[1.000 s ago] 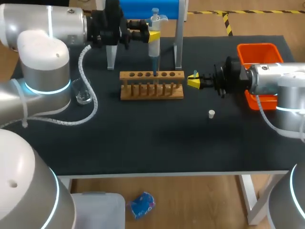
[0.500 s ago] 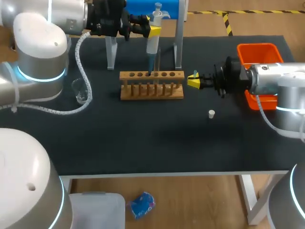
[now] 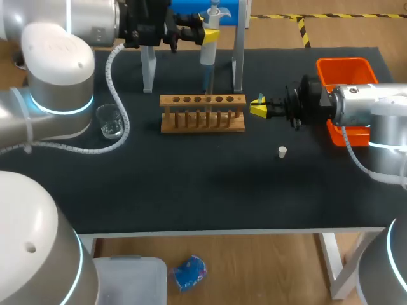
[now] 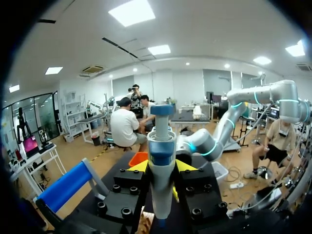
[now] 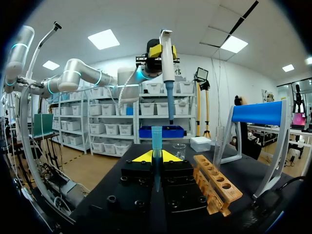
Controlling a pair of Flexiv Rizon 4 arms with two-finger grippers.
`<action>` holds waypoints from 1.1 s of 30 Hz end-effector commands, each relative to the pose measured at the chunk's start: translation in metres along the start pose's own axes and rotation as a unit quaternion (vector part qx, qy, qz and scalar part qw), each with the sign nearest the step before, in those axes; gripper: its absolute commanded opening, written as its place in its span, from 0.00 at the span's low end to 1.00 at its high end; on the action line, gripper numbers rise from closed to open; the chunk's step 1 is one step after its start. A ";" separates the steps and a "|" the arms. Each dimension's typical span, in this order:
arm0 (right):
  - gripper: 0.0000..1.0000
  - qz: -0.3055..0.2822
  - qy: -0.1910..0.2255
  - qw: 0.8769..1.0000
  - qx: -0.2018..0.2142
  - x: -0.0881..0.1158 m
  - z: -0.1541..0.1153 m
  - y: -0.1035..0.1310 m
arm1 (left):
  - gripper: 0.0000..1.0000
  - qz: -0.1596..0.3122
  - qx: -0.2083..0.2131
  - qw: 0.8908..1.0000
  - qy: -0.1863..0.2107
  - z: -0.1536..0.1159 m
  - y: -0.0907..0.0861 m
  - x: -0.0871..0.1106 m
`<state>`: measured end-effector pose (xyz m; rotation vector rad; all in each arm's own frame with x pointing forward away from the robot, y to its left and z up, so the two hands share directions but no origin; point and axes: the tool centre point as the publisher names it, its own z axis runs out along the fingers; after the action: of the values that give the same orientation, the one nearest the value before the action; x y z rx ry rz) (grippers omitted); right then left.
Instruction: Invert the test tube, pick up the pipette, mount the tip to pipette, aspirate from beaker and dispense into the tube, eject the tip, return the pipette, and cap with the stopper.
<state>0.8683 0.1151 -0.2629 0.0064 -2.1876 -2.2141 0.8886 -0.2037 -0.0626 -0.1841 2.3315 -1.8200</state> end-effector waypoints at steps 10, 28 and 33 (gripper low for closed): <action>0.00 0.000 -0.002 1.000 0.001 0.001 0.000 0.000 | 0.00 0.009 0.021 1.000 -0.007 0.002 -0.004 0.022; 0.00 0.000 -0.002 1.000 0.001 0.001 0.000 0.000 | 0.00 0.006 0.021 1.000 -0.001 0.002 -0.004 0.023; 0.00 -0.050 0.004 0.998 0.048 -0.001 0.014 0.002 | 0.00 0.006 0.021 1.000 -0.001 0.002 -0.004 0.023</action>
<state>0.8674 0.1192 -0.2664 0.0887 -2.2482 -2.1999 0.8662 -0.2122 -0.0605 -0.1702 2.2889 -1.8552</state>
